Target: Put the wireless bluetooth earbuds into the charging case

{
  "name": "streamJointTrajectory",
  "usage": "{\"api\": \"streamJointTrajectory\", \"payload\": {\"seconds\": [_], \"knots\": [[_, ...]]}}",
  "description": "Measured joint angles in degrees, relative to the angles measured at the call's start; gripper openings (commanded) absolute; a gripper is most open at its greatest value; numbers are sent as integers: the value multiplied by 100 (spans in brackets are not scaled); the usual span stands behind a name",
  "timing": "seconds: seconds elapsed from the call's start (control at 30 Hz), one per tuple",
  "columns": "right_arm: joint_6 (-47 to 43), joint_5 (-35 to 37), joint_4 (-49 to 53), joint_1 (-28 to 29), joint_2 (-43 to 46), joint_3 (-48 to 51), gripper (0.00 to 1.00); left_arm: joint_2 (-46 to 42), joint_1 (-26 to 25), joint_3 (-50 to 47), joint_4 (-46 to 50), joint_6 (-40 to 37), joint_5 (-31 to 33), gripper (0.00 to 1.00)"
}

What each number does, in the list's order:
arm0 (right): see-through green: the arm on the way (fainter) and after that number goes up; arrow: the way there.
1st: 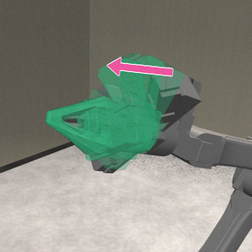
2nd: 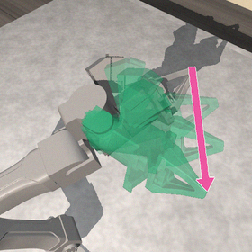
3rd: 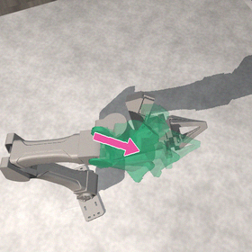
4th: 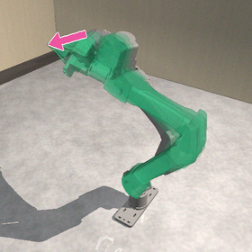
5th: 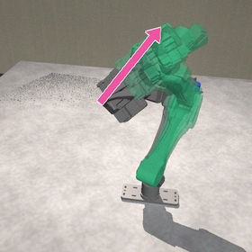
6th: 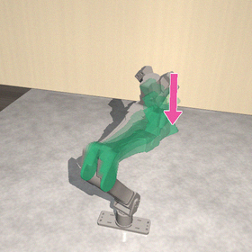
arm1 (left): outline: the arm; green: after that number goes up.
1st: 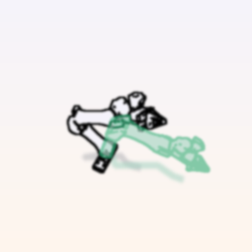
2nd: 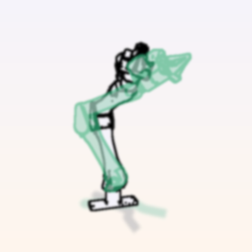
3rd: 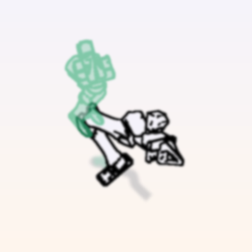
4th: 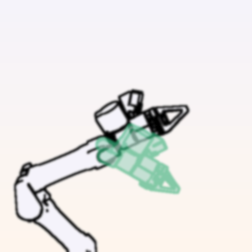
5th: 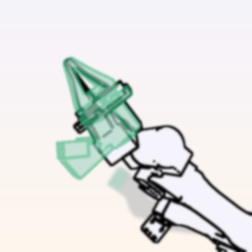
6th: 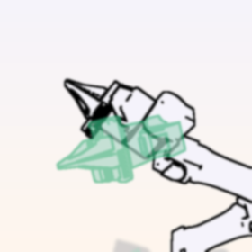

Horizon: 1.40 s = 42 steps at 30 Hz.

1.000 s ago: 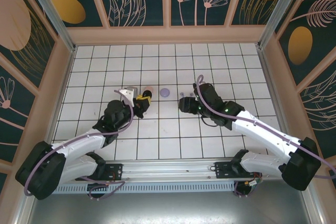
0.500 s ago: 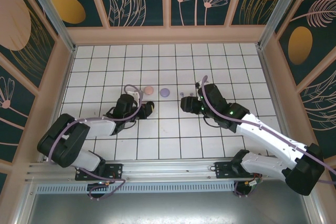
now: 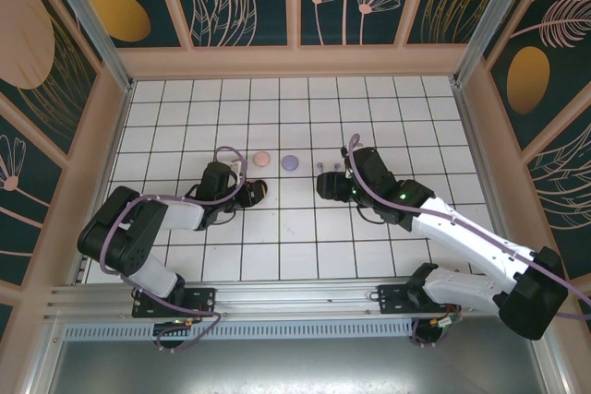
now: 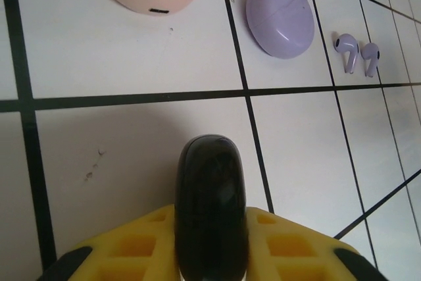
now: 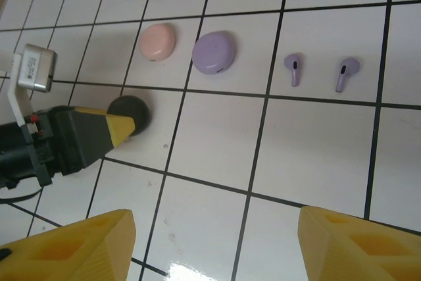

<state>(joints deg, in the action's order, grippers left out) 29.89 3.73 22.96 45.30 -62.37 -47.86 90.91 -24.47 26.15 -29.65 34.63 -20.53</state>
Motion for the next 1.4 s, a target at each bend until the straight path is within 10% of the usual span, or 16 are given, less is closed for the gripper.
{"api": "streamJointTrajectory", "payload": {"seconds": [0.8,0.97,1.4], "knots": [[-105,37,162,-11,-516,-658,68,-911,348,898,1665,-1176,1014,67],[-105,118,142,-26,-1012,-859,69,-1534,348,1204,1794,-1377,1058,98],[385,190,179,-26,-3001,-2004,69,-2229,348,1392,953,-671,1810,98]]}}
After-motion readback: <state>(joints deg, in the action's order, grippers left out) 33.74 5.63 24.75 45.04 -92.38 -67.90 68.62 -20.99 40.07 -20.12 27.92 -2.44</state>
